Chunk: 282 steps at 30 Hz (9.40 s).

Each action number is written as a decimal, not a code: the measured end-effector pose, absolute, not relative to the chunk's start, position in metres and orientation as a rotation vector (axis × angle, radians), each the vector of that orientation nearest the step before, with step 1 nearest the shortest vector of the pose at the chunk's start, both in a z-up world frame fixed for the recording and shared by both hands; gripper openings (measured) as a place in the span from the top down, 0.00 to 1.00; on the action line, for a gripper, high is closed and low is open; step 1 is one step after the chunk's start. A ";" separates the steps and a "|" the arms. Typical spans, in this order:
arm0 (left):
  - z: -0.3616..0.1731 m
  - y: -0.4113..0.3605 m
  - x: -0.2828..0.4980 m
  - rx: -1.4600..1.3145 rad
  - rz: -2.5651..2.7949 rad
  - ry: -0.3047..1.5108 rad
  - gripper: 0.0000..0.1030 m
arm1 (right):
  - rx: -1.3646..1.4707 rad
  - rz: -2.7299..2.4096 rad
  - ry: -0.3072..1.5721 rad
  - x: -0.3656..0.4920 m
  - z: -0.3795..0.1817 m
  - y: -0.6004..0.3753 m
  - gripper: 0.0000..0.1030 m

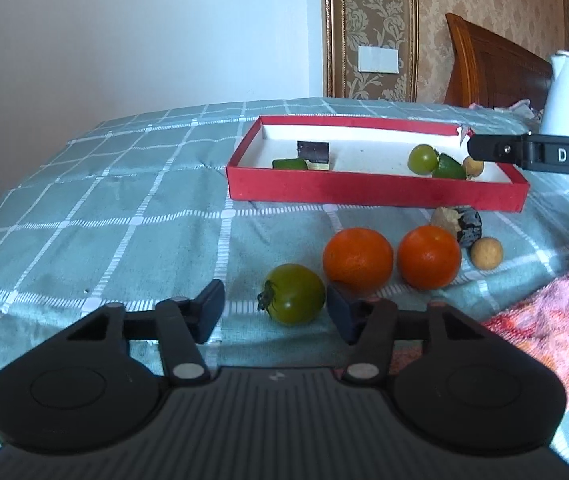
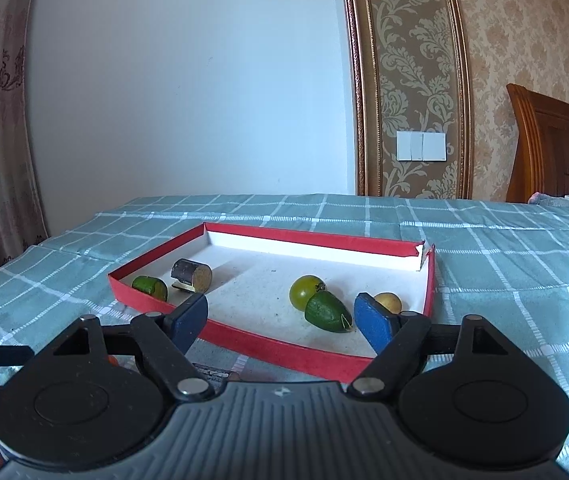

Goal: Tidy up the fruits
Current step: 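Close the left gripper on the green tomato, then carry the green tomato into the tray and open the left gripper, then pull the left gripper back from the tray, then reach the right gripper to the small brown round fruit and close, then carry the brown fruit into the tray and open the right gripper, then lift the right gripper away from the tray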

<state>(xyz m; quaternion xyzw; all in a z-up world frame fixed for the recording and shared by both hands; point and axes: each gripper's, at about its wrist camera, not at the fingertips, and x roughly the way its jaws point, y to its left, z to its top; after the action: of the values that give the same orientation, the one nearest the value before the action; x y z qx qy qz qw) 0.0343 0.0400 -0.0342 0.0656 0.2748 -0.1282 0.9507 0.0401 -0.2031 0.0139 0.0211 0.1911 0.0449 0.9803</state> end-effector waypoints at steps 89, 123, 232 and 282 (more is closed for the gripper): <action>-0.012 0.088 0.051 -0.012 -0.043 0.456 0.24 | 0.150 0.031 0.409 -0.002 0.012 -0.232 0.16; -0.034 0.096 0.071 -0.085 -0.119 0.610 0.02 | -0.029 0.094 0.579 0.008 -0.016 -0.185 0.22; -0.034 0.099 0.069 -0.120 -0.138 0.602 0.00 | -0.115 -0.226 0.535 0.134 0.011 -0.245 0.73; -0.035 0.099 0.070 -0.125 -0.140 0.601 0.00 | -0.152 -0.250 0.492 0.152 0.007 -0.243 0.24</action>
<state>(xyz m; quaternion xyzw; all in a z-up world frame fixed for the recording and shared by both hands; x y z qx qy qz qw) 0.0698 0.0989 -0.0346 -0.0615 0.2955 -0.0690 0.9509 0.1518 -0.2432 0.0071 -0.0750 0.2429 -0.1235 0.9592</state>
